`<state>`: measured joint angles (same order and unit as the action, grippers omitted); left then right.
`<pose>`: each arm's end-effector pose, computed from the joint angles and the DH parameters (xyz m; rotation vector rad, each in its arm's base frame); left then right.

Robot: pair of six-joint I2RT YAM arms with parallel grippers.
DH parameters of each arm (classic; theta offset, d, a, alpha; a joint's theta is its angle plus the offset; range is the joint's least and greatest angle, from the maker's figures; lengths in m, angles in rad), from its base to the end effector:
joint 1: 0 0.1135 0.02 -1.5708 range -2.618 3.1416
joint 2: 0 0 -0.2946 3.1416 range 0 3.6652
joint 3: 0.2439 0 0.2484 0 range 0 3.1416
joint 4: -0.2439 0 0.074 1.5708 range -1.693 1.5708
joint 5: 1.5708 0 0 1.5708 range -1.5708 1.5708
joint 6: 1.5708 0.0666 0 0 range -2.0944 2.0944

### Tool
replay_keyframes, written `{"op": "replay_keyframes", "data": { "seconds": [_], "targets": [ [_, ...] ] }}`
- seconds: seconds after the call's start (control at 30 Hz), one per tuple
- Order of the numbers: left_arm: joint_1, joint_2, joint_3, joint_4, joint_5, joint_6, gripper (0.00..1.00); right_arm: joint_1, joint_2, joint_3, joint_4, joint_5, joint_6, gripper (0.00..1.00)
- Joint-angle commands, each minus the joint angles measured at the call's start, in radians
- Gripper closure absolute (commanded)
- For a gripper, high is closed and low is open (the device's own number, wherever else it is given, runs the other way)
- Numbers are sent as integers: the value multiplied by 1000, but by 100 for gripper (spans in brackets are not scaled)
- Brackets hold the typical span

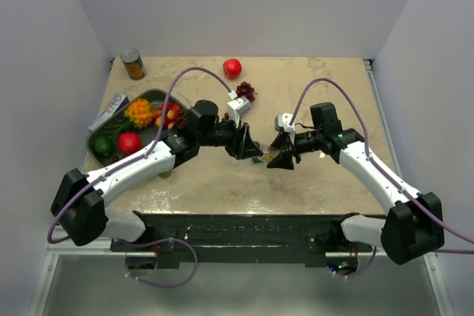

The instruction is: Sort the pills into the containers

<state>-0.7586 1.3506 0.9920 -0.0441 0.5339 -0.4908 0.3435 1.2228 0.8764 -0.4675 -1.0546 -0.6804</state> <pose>0.2113 -0.2470 0.3211 0.6669 2.0626 -1.2978 0.2065 0.1354 0.2873 -1.4097 1.5455 1.0340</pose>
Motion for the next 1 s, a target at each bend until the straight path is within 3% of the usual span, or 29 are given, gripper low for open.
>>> {"op": "replay_keyframes", "data": {
  "seconds": [0.0, 0.07, 0.1, 0.17, 0.2, 0.23, 0.5, 0.7, 0.83, 0.97],
  "targets": [
    [-27, 7, -15, 10, 313, 470, 55, 8, -25, 18, 59, -47, -4, 100],
    [-27, -69, -105, 124, 269, 645, 43, 8, -28, 18, 55, -48, -10, 100],
    [-24, -103, -145, 192, 250, 668, 30, 8, -28, 18, 55, -48, -10, 100],
    [-24, -186, -260, 402, 180, 684, 18, 8, -28, 19, 52, -47, -15, 100],
    [-24, -205, -285, 458, 149, 667, 5, 6, -26, 18, 52, -47, -15, 100],
    [-21, -220, -308, 502, 109, 647, 2, 6, -26, 18, 52, -45, -15, 100],
    [7, -304, -269, 397, 78, 569, 0, 8, -31, 18, 49, -41, -18, 100],
    [53, -357, -263, 326, -44, 295, 0, 8, -28, 19, 50, -38, -18, 100],
    [64, -251, -175, 207, -77, 38, 1, 8, -28, 19, 50, -35, -16, 100],
    [62, -134, -52, 58, -51, -129, 10, 8, -29, 18, 52, -31, -16, 100]
  ]
}}
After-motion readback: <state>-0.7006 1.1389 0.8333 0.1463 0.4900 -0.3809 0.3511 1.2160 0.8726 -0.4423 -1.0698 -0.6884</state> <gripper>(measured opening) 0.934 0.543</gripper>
